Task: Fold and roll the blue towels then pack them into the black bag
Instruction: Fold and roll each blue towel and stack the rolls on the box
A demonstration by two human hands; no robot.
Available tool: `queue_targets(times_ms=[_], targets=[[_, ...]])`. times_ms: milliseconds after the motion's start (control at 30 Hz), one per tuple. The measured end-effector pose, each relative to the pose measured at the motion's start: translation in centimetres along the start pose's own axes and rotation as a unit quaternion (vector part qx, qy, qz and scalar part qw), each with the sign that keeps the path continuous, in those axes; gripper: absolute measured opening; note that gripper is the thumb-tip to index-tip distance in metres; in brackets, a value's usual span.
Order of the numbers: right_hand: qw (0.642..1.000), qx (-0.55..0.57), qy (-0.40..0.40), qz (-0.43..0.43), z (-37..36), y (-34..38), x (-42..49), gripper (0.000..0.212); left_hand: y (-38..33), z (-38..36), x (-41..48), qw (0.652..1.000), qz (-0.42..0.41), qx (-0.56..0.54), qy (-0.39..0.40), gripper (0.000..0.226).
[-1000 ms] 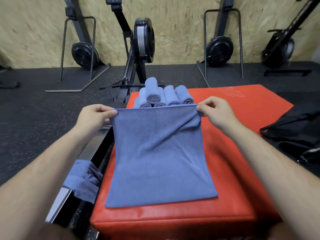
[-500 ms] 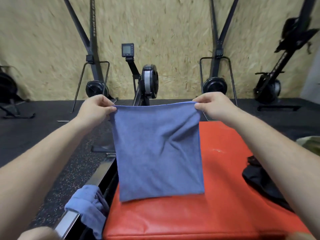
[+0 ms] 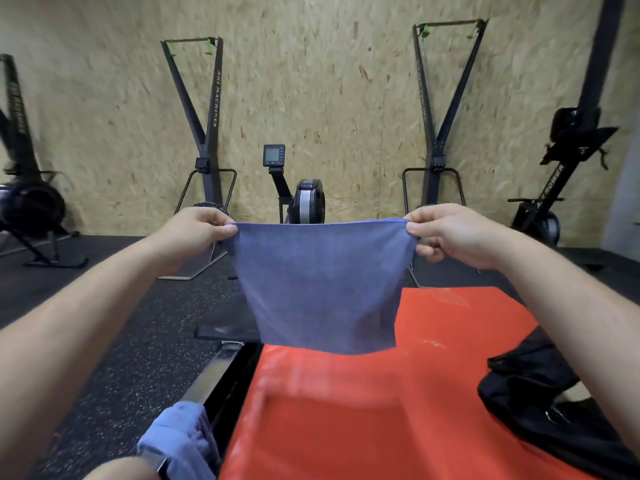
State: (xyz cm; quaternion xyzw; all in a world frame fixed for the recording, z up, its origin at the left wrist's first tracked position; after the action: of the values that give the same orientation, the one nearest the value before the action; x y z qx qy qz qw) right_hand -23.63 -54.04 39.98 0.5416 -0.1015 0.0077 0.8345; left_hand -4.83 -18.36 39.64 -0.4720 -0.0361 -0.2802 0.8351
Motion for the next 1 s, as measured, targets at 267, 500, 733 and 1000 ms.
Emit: queue_targets(times_ms=[267, 500, 733, 1000], targets=[[0.968, -0.222, -0.112, -0.027, 0.7, 1.2, 0.0, 0.009, -1.2, -0.1, 0.8, 0.999, 0.023, 0.026, 0.011, 0.009], [0.971, -0.194, -0.133, -0.05, -0.6, -2.6, 3.3, 0.007, 2.5, -3.9, 3.4, 0.999, 0.045, -0.03, -0.001, 0.012], [0.936, -0.261, -0.234, 0.027, -0.9, -5.5, 5.3, 0.011, 3.8, -5.5, 4.5, 0.997, 0.009, -0.048, -0.063, 0.009], [0.96, -0.204, -0.191, 0.006, -3.7, -12.9, 2.3, 0.011, 8.7, -8.8, 0.5, 1.0, 0.017, 0.021, -0.012, 0.008]])
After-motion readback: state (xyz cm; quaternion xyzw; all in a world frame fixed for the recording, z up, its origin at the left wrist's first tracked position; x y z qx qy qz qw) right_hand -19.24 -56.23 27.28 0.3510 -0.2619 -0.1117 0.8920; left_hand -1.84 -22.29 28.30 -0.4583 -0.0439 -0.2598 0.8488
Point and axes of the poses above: each hand's wrist, its own x-axis towards the middle knuckle, its own z-axis out of the back of the hand, y = z × x, the point moved 3 cm from there along x, towards the middle knuckle, and after that the axes turned 7 degrees about y, right-handed, at the moved point
